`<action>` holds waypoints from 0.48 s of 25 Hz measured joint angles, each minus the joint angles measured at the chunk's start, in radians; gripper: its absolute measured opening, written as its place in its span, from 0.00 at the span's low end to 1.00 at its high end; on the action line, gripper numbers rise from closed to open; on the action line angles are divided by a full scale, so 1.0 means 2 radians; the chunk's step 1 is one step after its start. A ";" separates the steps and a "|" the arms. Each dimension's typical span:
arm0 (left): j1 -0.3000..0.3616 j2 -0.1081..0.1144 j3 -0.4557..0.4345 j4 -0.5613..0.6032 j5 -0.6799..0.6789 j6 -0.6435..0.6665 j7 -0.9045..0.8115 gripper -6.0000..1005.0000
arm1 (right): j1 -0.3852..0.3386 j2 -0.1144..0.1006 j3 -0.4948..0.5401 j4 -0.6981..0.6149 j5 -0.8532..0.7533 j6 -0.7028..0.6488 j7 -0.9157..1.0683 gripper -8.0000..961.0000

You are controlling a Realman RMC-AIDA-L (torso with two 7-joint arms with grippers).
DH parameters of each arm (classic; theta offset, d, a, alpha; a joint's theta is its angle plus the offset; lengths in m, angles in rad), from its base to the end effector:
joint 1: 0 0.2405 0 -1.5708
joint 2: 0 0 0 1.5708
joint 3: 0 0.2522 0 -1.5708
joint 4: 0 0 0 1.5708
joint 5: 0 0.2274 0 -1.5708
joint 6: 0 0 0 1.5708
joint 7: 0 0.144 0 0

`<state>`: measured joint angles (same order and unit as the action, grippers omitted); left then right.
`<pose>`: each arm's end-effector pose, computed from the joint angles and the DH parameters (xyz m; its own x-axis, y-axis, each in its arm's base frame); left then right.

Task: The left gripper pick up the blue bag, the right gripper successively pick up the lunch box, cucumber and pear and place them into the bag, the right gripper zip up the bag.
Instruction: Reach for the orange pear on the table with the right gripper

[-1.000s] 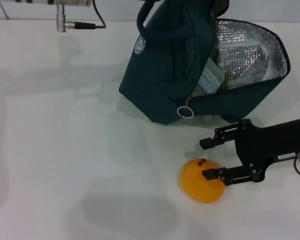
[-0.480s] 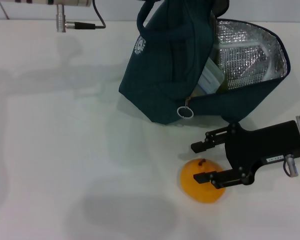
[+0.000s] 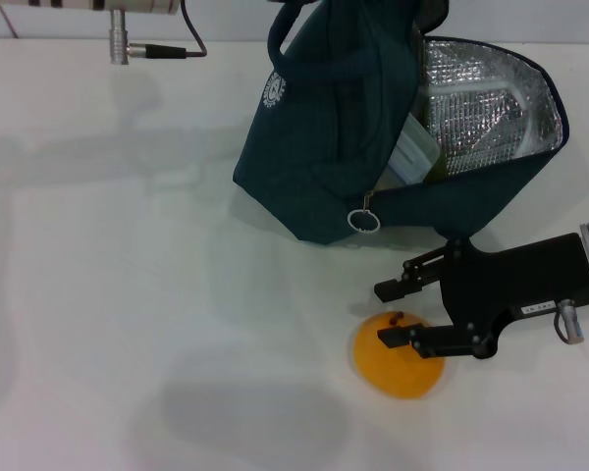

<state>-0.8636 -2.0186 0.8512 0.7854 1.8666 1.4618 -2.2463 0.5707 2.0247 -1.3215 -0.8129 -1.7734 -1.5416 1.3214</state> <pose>-0.1131 0.4360 0.0359 0.5548 0.6517 0.5172 0.6912 -0.7071 0.1494 0.1937 0.3365 -0.0390 0.9523 0.0082 -0.3049 0.0209 -0.9990 0.0386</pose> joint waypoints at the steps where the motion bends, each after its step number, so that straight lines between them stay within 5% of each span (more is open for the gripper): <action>1: 0.000 0.000 0.000 0.000 0.000 0.000 0.000 0.06 | 0.000 0.000 0.000 0.000 0.001 0.000 0.000 0.48; 8: 0.000 0.000 0.000 0.000 0.000 0.000 0.000 0.06 | 0.000 0.000 0.000 0.000 0.006 0.000 0.000 0.45; 12: 0.000 0.000 0.000 0.000 0.000 0.000 0.000 0.06 | 0.000 -0.001 0.000 0.000 0.006 0.000 0.002 0.34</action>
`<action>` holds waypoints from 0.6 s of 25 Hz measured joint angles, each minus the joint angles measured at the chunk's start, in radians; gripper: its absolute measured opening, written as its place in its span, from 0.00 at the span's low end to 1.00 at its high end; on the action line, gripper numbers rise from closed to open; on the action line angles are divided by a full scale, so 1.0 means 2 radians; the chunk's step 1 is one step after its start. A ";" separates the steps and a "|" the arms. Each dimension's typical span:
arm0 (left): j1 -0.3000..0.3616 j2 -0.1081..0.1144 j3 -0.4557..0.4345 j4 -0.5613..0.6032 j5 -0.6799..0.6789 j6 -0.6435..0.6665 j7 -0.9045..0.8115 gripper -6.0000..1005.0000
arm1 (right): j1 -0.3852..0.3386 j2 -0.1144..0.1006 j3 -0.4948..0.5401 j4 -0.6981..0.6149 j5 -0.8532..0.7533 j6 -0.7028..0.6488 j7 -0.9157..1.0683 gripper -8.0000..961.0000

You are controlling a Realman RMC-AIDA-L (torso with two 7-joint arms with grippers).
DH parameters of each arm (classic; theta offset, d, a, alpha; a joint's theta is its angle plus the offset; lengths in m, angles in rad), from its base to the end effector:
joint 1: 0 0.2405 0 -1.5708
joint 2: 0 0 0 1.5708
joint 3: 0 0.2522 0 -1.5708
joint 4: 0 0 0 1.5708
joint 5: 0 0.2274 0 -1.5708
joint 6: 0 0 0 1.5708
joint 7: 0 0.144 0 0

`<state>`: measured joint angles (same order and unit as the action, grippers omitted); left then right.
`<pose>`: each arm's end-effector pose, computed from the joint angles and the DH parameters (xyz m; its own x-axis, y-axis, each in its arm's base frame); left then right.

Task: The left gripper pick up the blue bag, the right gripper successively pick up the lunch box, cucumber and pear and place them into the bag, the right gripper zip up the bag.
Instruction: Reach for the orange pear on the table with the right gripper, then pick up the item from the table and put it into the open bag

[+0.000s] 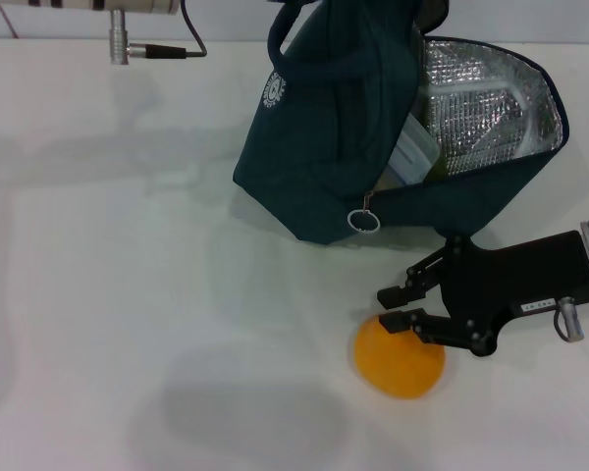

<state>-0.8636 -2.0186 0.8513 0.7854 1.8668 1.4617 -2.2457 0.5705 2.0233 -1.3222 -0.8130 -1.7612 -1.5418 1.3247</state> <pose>-0.1131 0.4360 0.0358 0.5553 0.6512 0.5172 0.6909 -0.7074 0.1489 0.1924 0.3370 -0.0381 0.9492 0.0043 -0.3146 0.0167 -0.9992 0.0368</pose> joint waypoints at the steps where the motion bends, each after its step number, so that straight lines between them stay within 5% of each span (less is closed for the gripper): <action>1: 0.000 0.000 0.000 0.000 0.000 0.000 0.000 0.06 | 0.000 0.000 0.000 0.000 0.000 0.000 0.000 0.31; 15: 0.002 0.000 0.000 0.000 0.000 0.000 0.000 0.06 | 0.000 -0.002 0.000 0.000 -0.003 -0.003 0.001 0.07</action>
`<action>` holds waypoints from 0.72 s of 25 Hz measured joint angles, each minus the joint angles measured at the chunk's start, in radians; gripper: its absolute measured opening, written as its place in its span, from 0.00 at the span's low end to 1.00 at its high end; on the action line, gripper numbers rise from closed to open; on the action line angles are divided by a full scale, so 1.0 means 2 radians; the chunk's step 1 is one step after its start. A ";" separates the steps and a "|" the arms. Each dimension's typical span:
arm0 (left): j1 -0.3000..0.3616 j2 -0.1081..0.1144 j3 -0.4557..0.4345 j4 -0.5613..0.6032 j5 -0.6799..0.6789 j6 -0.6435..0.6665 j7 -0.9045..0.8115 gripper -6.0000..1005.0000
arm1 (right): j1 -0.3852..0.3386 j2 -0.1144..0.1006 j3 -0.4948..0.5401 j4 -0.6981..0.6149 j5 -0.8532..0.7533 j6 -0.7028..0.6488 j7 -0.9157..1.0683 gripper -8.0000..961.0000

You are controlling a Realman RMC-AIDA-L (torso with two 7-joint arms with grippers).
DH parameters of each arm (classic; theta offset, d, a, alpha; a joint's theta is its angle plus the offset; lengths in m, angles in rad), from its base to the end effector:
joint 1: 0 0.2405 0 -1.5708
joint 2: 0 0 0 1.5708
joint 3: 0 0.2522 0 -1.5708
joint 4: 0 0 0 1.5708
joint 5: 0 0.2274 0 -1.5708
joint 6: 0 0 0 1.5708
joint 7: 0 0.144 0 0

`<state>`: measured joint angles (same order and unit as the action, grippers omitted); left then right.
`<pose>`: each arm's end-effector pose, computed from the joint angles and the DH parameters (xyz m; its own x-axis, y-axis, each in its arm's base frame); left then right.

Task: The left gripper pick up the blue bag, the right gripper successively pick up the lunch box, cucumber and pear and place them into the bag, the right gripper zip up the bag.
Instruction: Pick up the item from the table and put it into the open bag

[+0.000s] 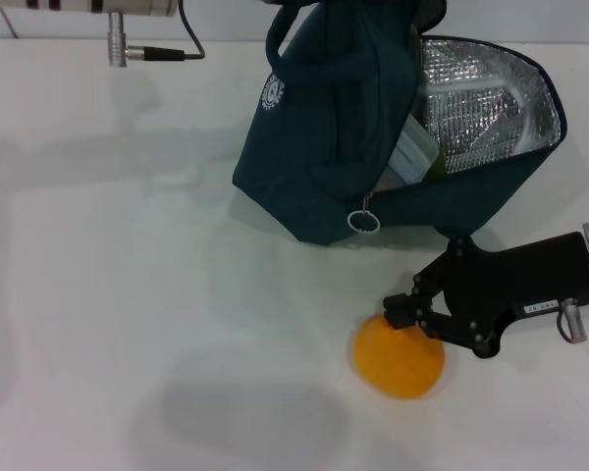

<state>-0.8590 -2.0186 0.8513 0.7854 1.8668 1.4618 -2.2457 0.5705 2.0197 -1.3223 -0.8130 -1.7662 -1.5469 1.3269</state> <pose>-0.1151 0.4355 0.0358 0.5524 0.6538 0.5171 0.6941 -0.7043 0.1490 0.1938 0.3366 -0.0370 0.9513 0.0030 -0.3082 0.0166 -0.9990 0.0415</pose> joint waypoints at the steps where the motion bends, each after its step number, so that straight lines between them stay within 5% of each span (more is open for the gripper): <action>1: 0.000 0.000 0.000 0.000 0.000 0.000 0.000 0.06 | 0.000 0.000 0.000 0.000 0.001 -0.001 0.000 0.05; 8: 0.002 0.000 0.000 0.000 0.000 0.000 0.000 0.06 | -0.005 -0.003 0.039 -0.003 0.020 -0.029 0.000 0.05; 14: 0.003 0.001 0.000 0.000 0.000 0.000 0.002 0.06 | -0.009 -0.005 0.216 -0.006 0.026 -0.137 -0.002 0.07; 18: 0.003 0.001 -0.001 0.000 0.000 0.000 0.002 0.06 | -0.010 -0.015 0.297 -0.006 0.056 -0.168 -0.004 0.08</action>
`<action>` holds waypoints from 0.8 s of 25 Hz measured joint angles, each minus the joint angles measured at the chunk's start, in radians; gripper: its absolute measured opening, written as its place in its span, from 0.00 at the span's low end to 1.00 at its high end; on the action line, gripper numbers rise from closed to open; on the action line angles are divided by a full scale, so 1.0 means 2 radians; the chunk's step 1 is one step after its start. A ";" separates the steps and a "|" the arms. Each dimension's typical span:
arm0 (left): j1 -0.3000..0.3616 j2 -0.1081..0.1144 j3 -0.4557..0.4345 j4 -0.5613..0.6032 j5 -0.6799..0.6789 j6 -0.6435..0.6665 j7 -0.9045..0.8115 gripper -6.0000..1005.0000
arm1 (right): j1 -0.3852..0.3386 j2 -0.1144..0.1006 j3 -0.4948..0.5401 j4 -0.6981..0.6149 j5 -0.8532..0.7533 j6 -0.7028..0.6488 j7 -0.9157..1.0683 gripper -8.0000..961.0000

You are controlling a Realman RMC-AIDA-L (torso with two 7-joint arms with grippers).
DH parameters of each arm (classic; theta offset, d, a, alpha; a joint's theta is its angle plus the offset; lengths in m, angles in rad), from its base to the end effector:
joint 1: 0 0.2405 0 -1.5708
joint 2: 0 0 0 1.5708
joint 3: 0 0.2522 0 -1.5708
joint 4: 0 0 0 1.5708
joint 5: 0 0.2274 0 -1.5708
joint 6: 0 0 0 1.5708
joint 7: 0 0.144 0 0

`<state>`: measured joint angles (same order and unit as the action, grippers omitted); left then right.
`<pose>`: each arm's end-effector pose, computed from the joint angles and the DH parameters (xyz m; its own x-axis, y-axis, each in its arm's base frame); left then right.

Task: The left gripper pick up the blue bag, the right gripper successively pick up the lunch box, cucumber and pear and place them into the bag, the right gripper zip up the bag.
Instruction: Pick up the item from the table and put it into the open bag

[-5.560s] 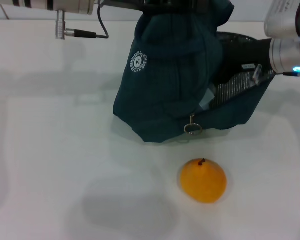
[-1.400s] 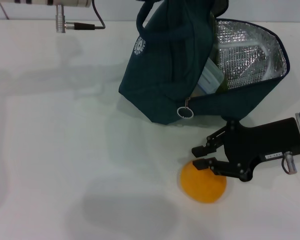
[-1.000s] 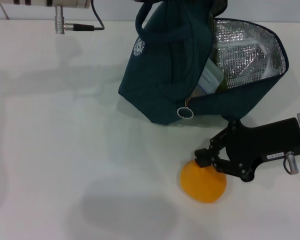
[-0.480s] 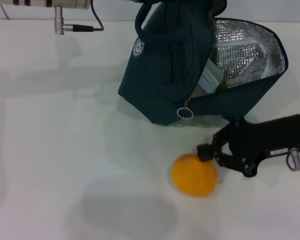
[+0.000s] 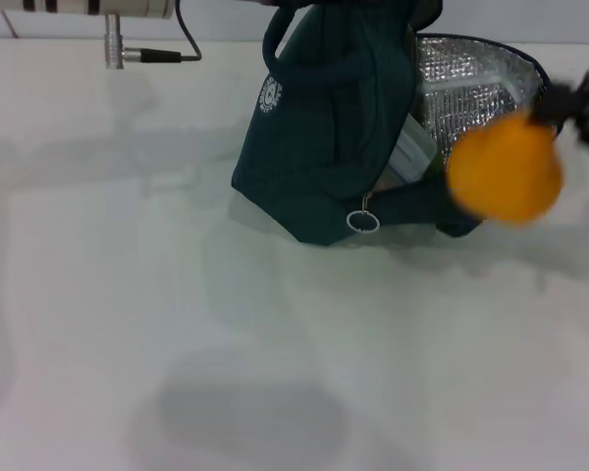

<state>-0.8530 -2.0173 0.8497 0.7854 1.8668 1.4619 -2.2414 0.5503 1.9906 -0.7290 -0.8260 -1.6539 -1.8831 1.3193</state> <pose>-0.1180 0.4351 0.0366 0.5509 0.6535 0.5191 0.6964 -0.7027 0.1456 0.2032 0.3434 0.0871 0.7268 0.0636 -0.6839 -0.0874 -0.9790 -0.1839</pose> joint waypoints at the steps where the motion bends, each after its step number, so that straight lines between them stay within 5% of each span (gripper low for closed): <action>1: 0.000 0.000 0.000 0.000 0.000 0.000 0.000 0.06 | 0.000 -0.004 0.009 0.000 0.011 -0.001 -0.001 0.08; 8: -0.005 -0.003 0.004 0.001 0.000 0.004 -0.001 0.06 | 0.014 -0.020 0.005 -0.002 0.037 0.060 -0.031 0.10; 20: -0.005 -0.001 0.003 0.000 -0.009 0.018 -0.013 0.06 | 0.034 -0.007 -0.098 0.006 -0.010 0.222 -0.058 0.14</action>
<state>-0.8630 -2.0195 0.8560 0.7862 1.8490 1.4985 -2.2677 0.6187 1.9776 -0.9241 -0.8136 -1.6732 -1.4385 1.2039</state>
